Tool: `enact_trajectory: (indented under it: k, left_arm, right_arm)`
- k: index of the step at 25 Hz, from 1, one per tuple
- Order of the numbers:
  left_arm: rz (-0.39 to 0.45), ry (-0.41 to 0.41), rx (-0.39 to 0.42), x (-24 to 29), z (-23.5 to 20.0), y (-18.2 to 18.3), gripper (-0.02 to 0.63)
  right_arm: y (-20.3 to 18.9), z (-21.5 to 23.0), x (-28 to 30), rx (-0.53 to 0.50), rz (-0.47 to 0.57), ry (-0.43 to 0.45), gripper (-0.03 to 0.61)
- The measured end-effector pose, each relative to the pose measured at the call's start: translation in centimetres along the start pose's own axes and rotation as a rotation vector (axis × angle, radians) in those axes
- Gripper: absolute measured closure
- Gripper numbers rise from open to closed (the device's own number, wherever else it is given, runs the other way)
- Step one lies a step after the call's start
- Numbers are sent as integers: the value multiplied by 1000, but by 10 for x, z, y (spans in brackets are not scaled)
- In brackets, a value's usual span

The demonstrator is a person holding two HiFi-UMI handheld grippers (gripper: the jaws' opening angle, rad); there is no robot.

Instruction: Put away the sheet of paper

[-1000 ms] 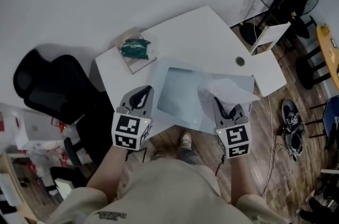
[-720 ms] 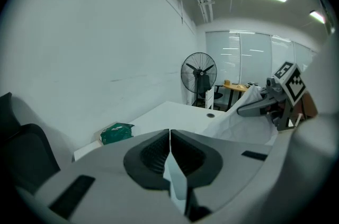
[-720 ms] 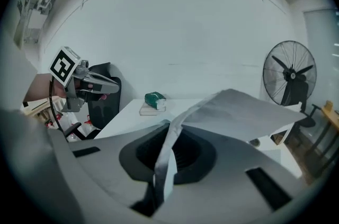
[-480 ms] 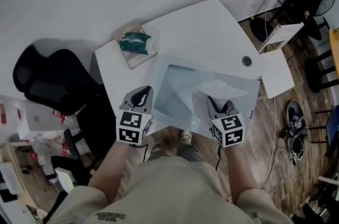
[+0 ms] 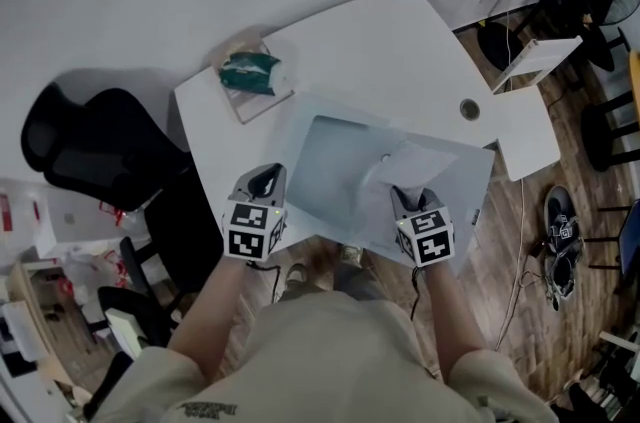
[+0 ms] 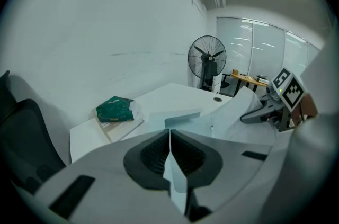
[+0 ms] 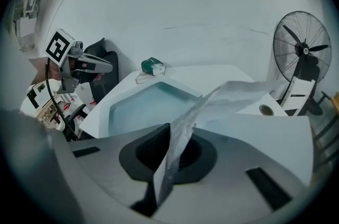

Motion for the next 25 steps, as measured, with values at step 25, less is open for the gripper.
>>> enact_trajectory:
  k: [25]
  left_arm:
    - [-206,101,-160,36,-27,-103,589]
  right_arm:
    - [-59,13,57,79,-168,52,554]
Point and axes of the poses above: the fingertips, and each gripper's own axes: x forward along the fingers, z to its right, y out of its top, the point moved 1 cm from there along -x, backward along the fingers, and after that the axes turned 13 degrees about -y, right-handed, at the moved point
